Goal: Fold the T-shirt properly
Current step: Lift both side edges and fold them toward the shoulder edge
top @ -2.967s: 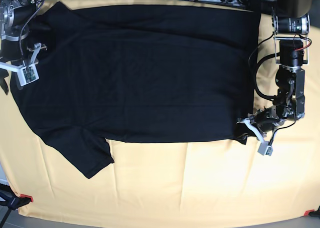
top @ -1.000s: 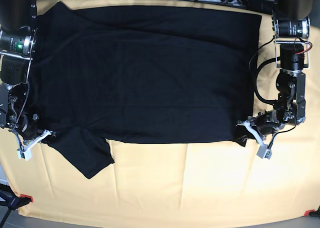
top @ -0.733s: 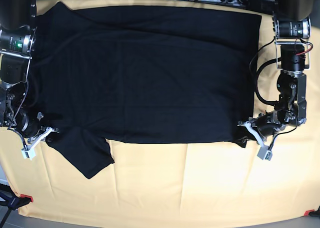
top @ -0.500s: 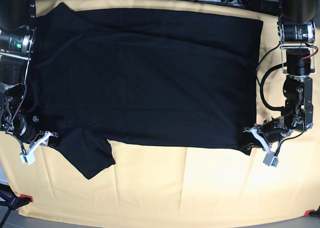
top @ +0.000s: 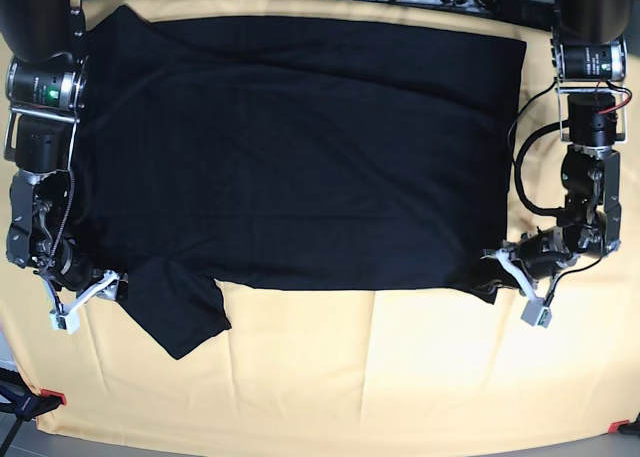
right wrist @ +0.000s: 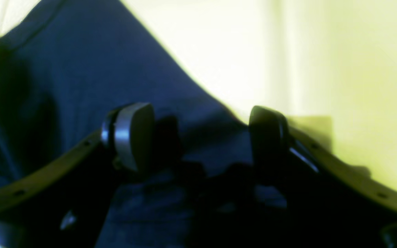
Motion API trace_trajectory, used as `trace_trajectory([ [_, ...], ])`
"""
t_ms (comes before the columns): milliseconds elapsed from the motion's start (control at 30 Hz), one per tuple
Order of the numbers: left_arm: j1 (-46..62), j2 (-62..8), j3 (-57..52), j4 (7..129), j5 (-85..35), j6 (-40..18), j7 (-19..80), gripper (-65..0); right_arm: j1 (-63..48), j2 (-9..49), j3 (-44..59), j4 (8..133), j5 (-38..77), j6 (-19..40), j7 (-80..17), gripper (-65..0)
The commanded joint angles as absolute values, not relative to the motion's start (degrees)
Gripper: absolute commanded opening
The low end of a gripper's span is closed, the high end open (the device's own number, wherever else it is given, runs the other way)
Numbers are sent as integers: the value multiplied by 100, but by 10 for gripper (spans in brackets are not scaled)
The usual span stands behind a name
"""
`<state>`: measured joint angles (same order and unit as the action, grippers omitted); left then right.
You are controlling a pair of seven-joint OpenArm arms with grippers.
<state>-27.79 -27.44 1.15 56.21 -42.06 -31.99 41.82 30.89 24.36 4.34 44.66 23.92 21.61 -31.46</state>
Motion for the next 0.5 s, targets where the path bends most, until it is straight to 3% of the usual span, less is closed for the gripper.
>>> trace_trajectory([
  [0,-2939,-2827,82,5714,-4318,-3225,4060,-650,3262,2526,467,4558,2344,2102,-2956,-202],
  [67,-2917,-2832,82,5714,-4318,-3242,4066,-650,3216,2486,467,4558,2327,1977,-2860,-203],
  [133,-2899,-2825,82,5714,-4318,-3267,4064,-650,3155,2440,464,4558,2209,1839,-2842,-247],
  [200,-2888,-2825,82,5714,-4348,-3264,4060,-650,3068,2427,458,4558,1973,1734,-2698,-352],
  [333,-2893,-2825,82,5714,-4362,-3267,4058,-650,3006,2447,458,4560,1804,1431,-2659,-650],
  [467,-2888,-2827,82,5714,-4359,-3267,4062,-650,3192,2526,460,4591,2250,1850,-2888,-650],
])
